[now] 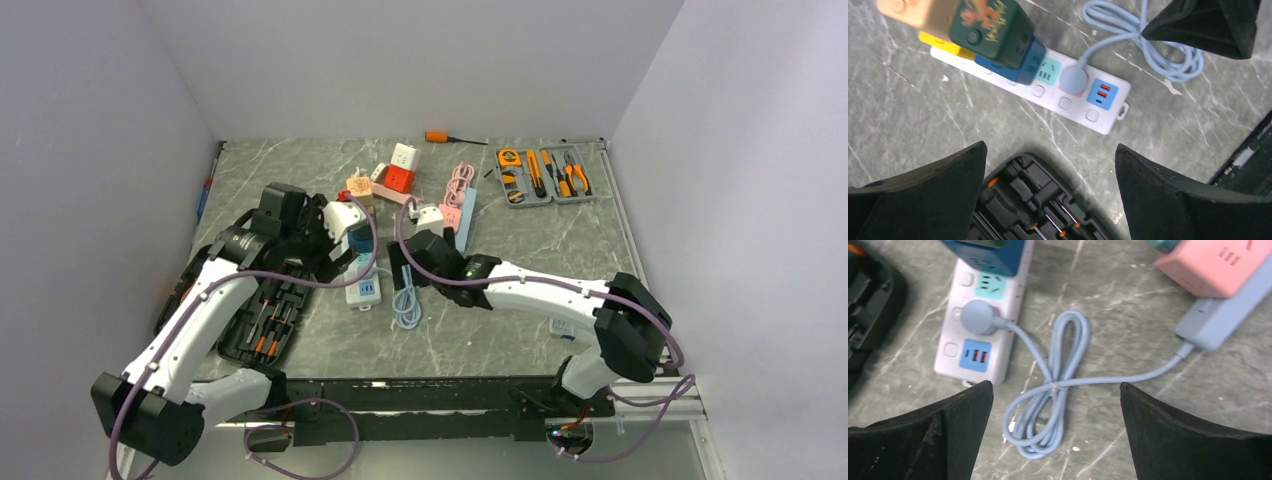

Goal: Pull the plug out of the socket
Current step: Remove the plug from the socket.

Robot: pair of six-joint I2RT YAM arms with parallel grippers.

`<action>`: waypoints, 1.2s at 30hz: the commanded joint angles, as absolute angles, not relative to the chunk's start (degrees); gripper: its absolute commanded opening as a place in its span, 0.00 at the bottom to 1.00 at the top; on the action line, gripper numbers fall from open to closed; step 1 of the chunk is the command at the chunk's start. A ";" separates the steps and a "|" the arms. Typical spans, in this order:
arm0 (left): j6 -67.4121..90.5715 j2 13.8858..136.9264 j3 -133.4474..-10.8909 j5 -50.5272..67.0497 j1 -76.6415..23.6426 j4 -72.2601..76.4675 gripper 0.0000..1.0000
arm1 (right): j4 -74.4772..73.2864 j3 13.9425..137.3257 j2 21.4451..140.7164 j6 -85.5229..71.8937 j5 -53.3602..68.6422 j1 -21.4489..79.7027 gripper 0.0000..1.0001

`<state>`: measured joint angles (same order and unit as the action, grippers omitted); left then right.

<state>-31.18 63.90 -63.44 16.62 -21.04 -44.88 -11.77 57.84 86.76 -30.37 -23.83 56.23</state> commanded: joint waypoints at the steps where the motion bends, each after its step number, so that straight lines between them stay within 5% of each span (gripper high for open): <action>1: -32.71 59.96 -61.09 20.34 -20.46 -49.13 0.99 | -6.12 61.22 90.17 -24.38 -24.87 58.56 1.00; 15: -34.06 51.85 -60.02 19.25 -18.24 -53.78 0.99 | -4.61 69.37 105.40 -9.65 -23.53 59.47 0.98; 30: -33.37 46.97 -58.24 21.61 -16.64 -49.41 0.99 | -2.95 71.02 115.76 -8.56 -30.52 59.54 0.83; 36: -34.20 46.40 -52.75 22.84 -15.12 -46.42 0.99 | -0.27 72.43 117.95 -9.29 -29.14 59.80 0.61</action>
<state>-33.74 47.16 -57.12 20.60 -16.14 -50.52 -2.00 71.33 115.68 -9.17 -29.45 59.51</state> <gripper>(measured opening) 0.994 0.683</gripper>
